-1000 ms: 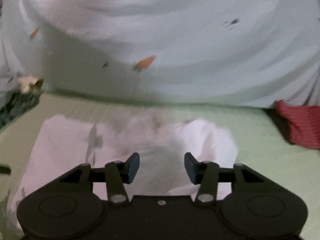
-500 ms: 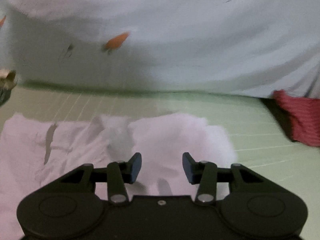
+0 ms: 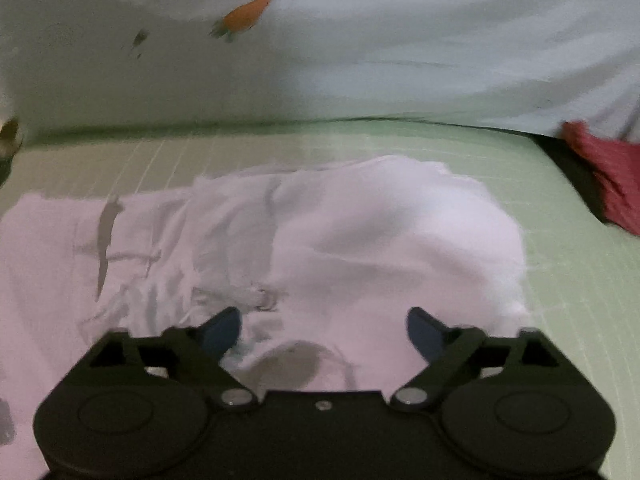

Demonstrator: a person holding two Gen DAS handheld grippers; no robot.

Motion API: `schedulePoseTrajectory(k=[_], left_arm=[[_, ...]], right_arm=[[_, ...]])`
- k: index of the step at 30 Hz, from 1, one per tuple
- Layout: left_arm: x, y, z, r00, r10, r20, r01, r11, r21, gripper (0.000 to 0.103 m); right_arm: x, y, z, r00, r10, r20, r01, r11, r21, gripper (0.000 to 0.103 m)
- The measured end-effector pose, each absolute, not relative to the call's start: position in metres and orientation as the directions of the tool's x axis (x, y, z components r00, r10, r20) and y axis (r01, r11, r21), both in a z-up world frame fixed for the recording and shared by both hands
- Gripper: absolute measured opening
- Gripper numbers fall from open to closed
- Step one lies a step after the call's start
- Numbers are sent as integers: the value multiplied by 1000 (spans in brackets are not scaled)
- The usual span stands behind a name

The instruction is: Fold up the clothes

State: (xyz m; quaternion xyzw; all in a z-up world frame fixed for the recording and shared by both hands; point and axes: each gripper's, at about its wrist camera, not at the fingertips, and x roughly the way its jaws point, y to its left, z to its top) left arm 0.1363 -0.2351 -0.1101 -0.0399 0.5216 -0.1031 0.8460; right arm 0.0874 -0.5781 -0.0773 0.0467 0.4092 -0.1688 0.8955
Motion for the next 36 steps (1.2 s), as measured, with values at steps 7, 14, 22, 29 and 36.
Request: schedulePoseTrajectory(k=[7,14,22,29,36], left_arm=[[137,-243,-111,425,-272,-864,200,959,-203,80],[142,-249,-112,414,-302,-859,234,947,-221,80],[142,-250,-112,399,-367,-840,214,928,-304,73],[138,-230,-111,412,-440,-798,90,891,-445,38],[131,-222,-111,415,-509,-754,20,834,-552,9]], right_arm=[[64,-576,-67,615,-322,-720,380,921,-88,102],[48,-583,-56,627,-359,-692,425,902,-83,102],[26,-601,-44,634,-385,-670,485,874,-44,102],[-1,-606,-44,638,-361,-680,474,880,-23,102],[-27,-616,-44,632,-344,-694,474,880,-5,102]])
